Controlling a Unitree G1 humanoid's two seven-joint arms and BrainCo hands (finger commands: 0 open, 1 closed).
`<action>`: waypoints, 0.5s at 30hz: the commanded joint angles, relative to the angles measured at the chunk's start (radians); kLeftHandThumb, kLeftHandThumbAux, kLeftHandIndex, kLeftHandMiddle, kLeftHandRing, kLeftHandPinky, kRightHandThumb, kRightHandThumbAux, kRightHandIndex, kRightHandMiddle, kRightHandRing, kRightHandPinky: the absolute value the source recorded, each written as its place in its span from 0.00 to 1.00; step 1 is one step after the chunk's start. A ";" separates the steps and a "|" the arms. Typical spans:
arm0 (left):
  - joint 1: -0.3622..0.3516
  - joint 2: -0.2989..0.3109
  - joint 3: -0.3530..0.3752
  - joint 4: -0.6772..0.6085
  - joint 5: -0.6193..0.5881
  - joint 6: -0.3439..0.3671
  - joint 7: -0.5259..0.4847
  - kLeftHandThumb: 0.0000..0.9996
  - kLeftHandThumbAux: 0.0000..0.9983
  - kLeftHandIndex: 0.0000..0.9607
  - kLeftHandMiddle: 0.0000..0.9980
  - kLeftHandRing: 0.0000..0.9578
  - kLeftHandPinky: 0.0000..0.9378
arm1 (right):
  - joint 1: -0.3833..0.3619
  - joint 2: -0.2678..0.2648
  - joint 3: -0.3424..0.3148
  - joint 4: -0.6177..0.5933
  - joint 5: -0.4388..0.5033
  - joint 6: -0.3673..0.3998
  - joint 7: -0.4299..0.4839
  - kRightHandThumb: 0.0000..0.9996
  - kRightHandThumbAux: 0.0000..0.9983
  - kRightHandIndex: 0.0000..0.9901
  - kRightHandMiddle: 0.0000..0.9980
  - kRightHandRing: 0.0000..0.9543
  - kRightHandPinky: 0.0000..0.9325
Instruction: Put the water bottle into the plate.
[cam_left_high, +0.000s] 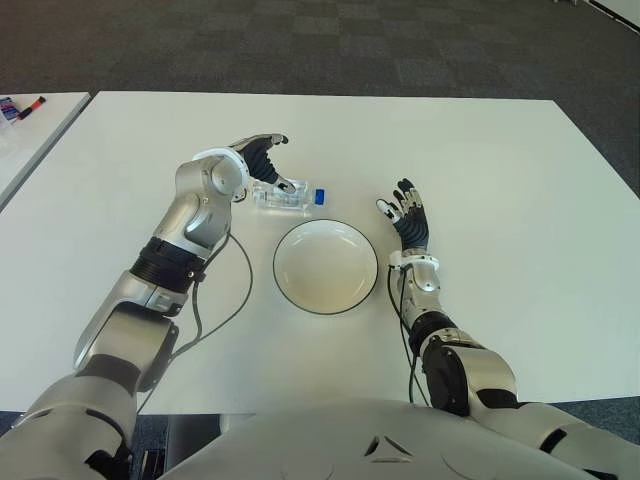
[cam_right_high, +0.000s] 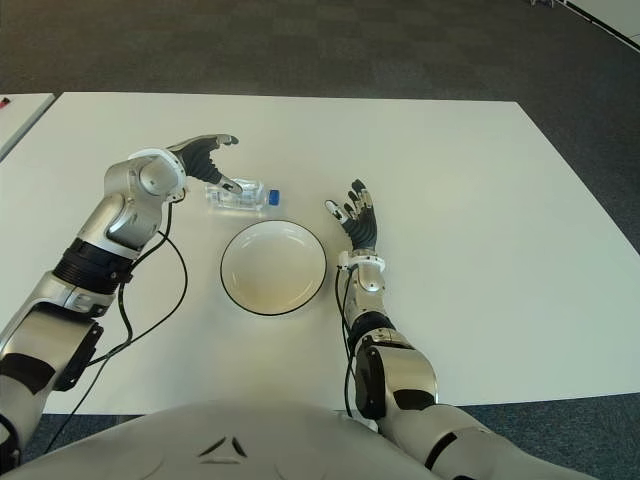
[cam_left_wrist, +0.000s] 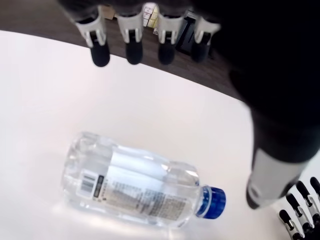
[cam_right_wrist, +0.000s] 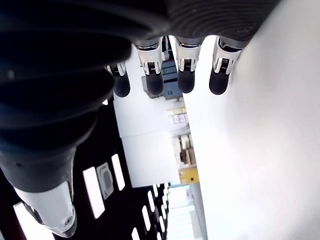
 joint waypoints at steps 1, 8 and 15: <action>0.019 0.003 0.003 0.003 -0.020 -0.016 0.019 0.00 0.78 0.00 0.00 0.00 0.00 | 0.056 0.020 0.001 0.047 -0.001 0.049 -0.010 0.08 0.73 0.08 0.07 0.06 0.10; 0.016 0.006 -0.010 0.007 -0.010 -0.014 0.025 0.00 0.80 0.00 0.00 0.00 0.00 | 0.055 0.021 -0.003 0.047 0.005 0.051 -0.005 0.08 0.74 0.08 0.06 0.05 0.09; 0.012 -0.001 -0.030 0.009 0.021 0.008 0.039 0.00 0.83 0.00 0.00 0.00 0.00 | 0.054 0.022 -0.005 0.048 0.004 0.049 -0.002 0.08 0.74 0.08 0.06 0.05 0.09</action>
